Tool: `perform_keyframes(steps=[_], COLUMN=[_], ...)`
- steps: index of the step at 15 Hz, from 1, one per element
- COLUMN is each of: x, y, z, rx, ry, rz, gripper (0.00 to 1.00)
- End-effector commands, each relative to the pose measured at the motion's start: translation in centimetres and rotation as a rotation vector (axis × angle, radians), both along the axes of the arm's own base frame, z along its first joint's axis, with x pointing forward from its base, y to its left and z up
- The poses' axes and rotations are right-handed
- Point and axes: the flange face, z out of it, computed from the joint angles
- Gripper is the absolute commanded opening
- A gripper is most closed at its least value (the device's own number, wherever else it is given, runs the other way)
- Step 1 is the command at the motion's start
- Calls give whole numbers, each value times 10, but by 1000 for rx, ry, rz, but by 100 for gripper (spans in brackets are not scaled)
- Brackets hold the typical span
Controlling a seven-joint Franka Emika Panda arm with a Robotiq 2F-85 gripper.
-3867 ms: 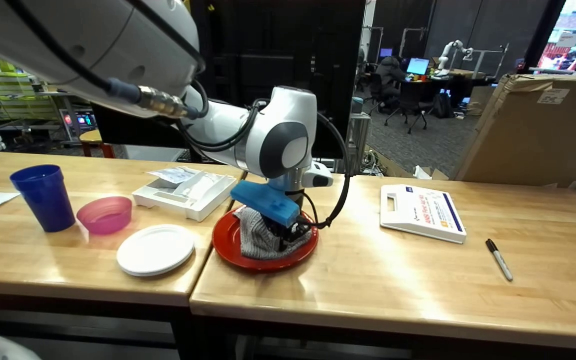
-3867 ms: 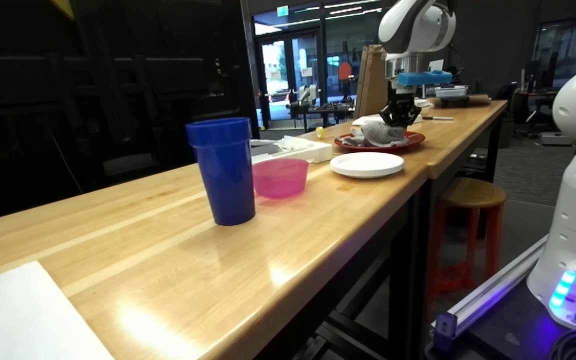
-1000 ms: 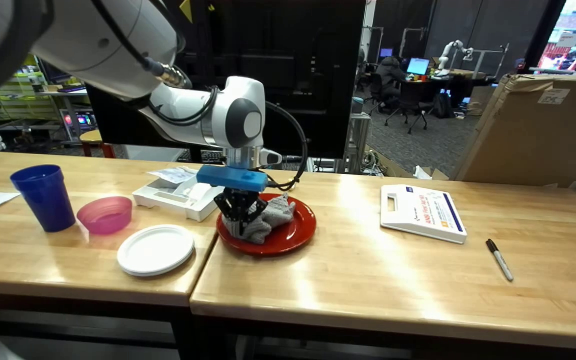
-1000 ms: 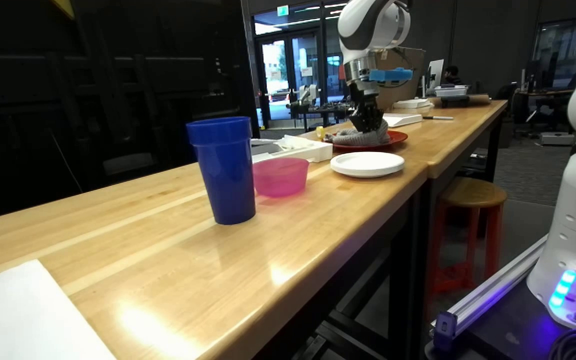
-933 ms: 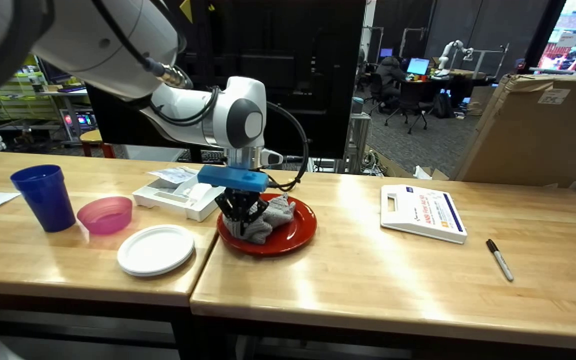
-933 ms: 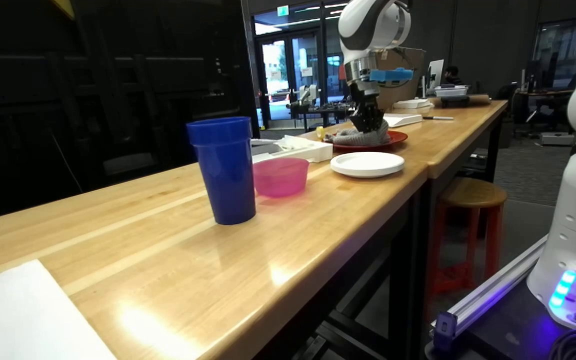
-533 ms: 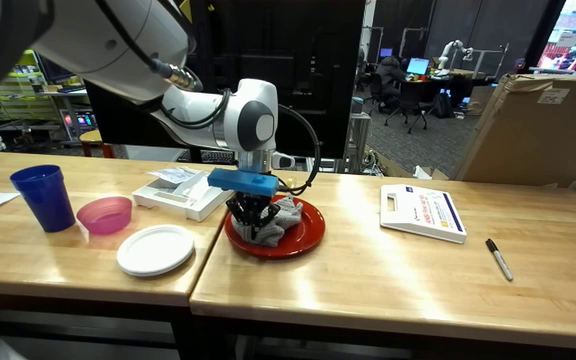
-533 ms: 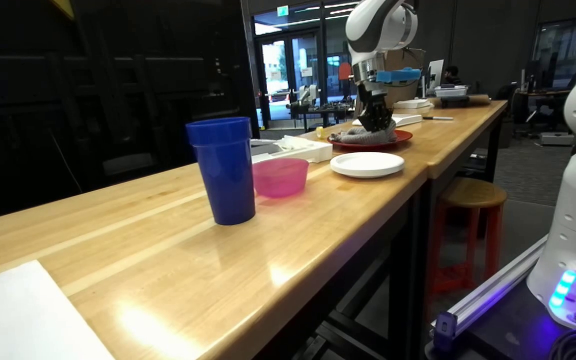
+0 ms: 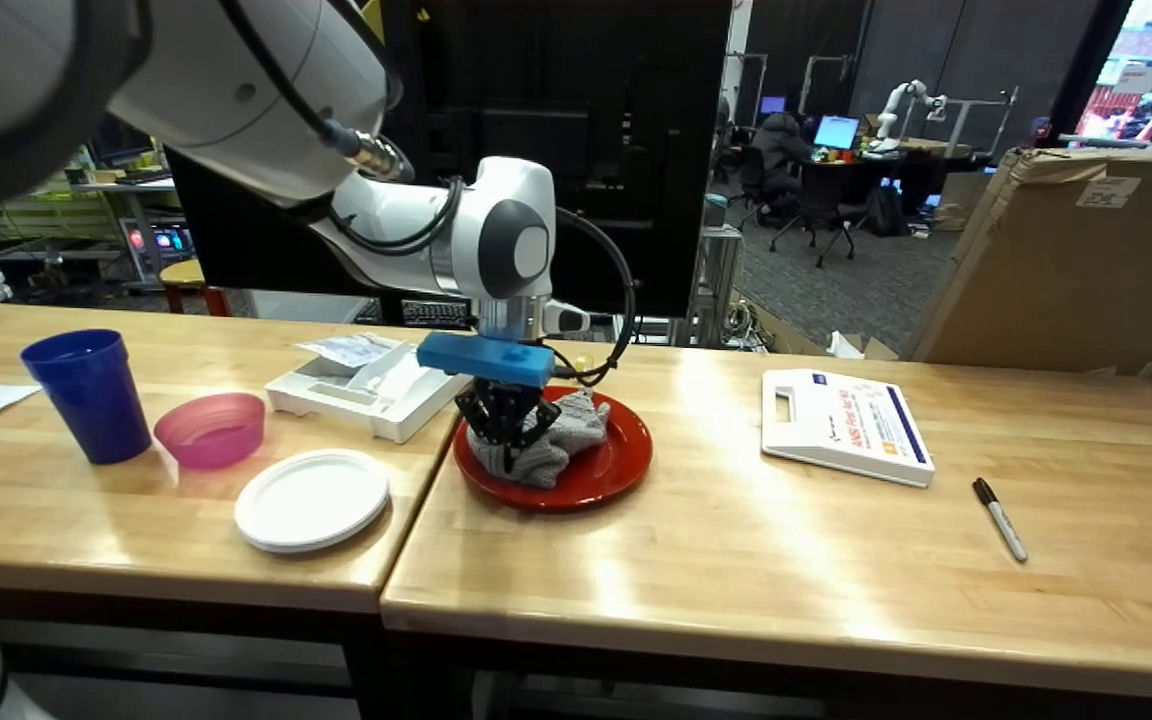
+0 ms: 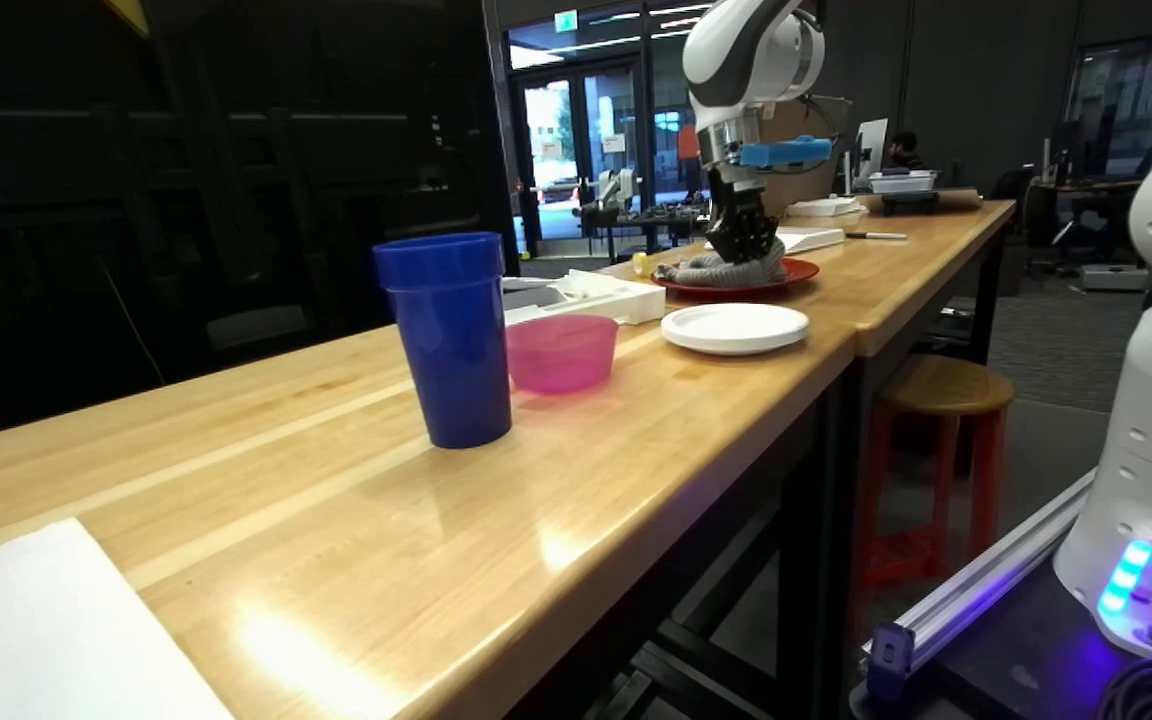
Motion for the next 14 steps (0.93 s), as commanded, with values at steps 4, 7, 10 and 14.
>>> perform_keyframes(steps=[4,7,10,14], x=[4,4,11,30], y=[-18,2,23,21], z=[-50,-42,-31,-17], rx=[-19,-15,-14,6], ry=[60,55,33,8], rz=[-77,-47,-17,-44], gripper=[1,1,1,1])
